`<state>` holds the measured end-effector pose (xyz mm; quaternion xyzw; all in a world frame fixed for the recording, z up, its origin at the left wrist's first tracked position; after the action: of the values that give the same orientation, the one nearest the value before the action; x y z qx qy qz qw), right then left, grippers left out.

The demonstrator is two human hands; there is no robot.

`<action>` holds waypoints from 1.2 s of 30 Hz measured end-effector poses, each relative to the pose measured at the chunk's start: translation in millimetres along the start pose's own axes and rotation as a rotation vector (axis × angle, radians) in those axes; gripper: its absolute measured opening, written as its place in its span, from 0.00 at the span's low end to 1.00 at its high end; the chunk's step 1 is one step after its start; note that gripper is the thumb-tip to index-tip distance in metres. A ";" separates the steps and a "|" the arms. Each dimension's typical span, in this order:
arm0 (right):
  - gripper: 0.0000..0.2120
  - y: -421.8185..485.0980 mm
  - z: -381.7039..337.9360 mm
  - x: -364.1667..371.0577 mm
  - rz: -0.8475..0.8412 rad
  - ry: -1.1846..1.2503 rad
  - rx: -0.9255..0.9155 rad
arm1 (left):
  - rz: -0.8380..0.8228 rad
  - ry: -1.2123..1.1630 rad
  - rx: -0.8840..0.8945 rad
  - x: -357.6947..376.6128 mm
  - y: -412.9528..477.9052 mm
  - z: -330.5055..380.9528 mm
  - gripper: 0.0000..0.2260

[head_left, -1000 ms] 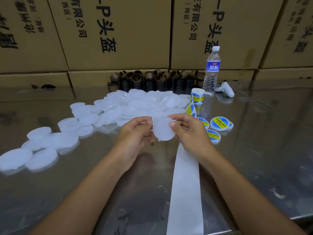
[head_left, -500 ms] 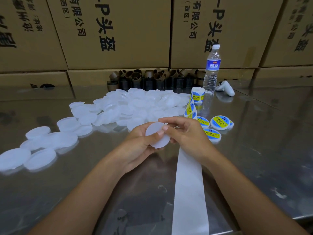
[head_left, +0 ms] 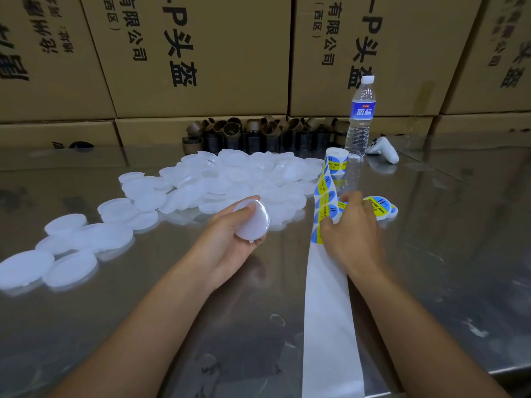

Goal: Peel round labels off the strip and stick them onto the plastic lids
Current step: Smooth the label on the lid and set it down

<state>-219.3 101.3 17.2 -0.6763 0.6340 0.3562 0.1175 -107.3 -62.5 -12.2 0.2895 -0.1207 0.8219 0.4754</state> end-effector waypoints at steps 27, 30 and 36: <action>0.07 -17.2 -23.5 43.8 -0.692 0.919 0.196 | -0.106 0.336 -0.073 17.0 -10.7 -10.3 0.17; 0.11 -17.5 -25.6 36.7 -0.545 0.738 0.084 | -0.073 0.330 -0.032 15.4 -11.5 -6.6 0.14; 0.35 -21.1 -44.4 1.1 -0.030 0.368 -0.397 | -0.034 0.323 -0.006 11.4 -11.3 -3.9 0.08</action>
<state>-184.8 76.9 42.2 -0.7487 0.5523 0.3431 -0.1294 -103.4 -46.7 -9.5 0.1543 -0.0404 0.8493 0.5032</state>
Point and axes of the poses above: each hand's wrist, its own y-axis towards the middle knuckle, its own x-axis out of the palm, z = x × y, the point moved 8 cm from there along y, towards the middle knuckle, and after that the axes turned 6 degrees about x, right-handed, at the moved point
